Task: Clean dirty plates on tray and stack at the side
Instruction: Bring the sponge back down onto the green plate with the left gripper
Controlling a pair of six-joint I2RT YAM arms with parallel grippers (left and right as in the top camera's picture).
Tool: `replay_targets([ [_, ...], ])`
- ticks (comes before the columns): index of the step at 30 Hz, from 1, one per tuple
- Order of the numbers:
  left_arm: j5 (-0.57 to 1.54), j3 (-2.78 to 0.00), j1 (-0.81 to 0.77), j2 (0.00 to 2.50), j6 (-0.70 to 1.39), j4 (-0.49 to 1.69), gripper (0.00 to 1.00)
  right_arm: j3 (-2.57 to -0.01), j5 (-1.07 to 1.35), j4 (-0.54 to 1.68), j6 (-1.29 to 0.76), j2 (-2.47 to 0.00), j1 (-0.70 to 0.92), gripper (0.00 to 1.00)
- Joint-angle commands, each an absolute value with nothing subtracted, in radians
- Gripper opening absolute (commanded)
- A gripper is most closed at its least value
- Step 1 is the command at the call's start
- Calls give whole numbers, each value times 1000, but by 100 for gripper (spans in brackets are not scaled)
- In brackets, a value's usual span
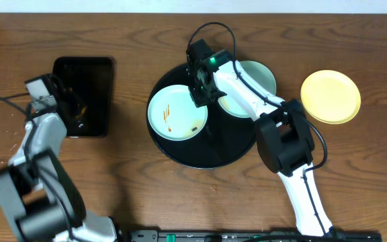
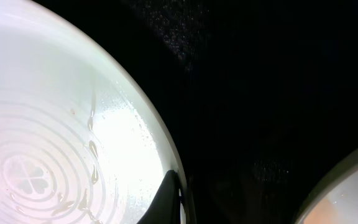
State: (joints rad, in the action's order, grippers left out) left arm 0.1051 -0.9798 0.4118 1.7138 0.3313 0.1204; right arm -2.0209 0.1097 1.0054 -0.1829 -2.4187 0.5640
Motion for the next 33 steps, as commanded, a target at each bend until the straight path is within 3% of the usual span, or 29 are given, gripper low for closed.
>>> replay_targets([
  [1, 310, -988, 413, 1557, 316, 146, 8, -1993, 105, 1002, -205, -2441, 576, 1],
  [7, 319, -980, 413, 1515, 315, 181, 8, -1993, 104, 1001, -205, -2441, 576, 1],
  [14, 62, -971, 416, 1630, 300, 165, 8, -1993, 104, 1008, -205, -2441, 577, 1],
  [20, 574, -971, 413, 1578, 300, 146, 7, -1993, 105, 1018, -205, -2441, 577, 1],
  [27, 714, -971, 354, 1581, 352, 243, 7, -1993, 105, 1017, -205, -2441, 577, 1],
  [33, 741, -971, 205, 1581, 395, 333, 7, -1993, 105, 1013, -206, -2441, 577, 1],
])
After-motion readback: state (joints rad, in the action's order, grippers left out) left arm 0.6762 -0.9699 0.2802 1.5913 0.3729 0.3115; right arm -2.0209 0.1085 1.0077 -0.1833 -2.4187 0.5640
